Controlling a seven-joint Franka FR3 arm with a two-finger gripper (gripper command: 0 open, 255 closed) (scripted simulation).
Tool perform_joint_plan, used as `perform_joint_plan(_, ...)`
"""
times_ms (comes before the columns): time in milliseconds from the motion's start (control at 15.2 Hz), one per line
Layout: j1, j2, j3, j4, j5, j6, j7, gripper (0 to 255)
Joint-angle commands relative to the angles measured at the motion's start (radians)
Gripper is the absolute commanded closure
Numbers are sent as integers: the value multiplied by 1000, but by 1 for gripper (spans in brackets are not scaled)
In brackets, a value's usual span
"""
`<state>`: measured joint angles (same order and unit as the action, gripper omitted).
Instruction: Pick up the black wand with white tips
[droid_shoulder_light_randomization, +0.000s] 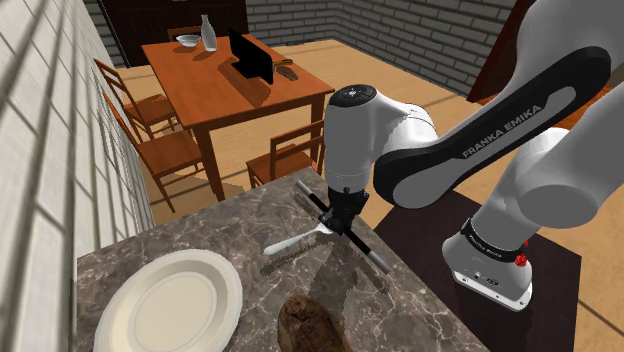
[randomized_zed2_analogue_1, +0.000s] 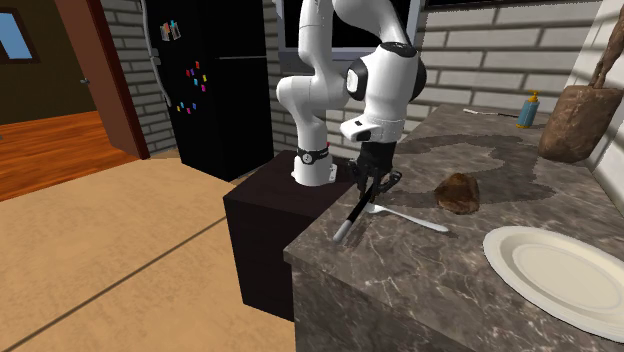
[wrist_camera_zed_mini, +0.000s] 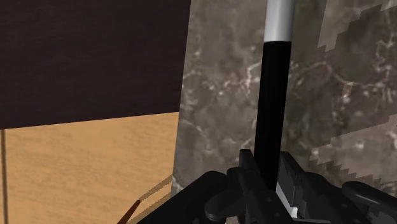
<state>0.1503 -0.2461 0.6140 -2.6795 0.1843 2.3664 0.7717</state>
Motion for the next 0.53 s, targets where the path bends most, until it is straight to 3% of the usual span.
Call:
perform_joint_plan(0,0,1,0,-1,0,0,0,255)
perform_joint_plan(462,3,-12,-3,4,6,-16,-4,255)
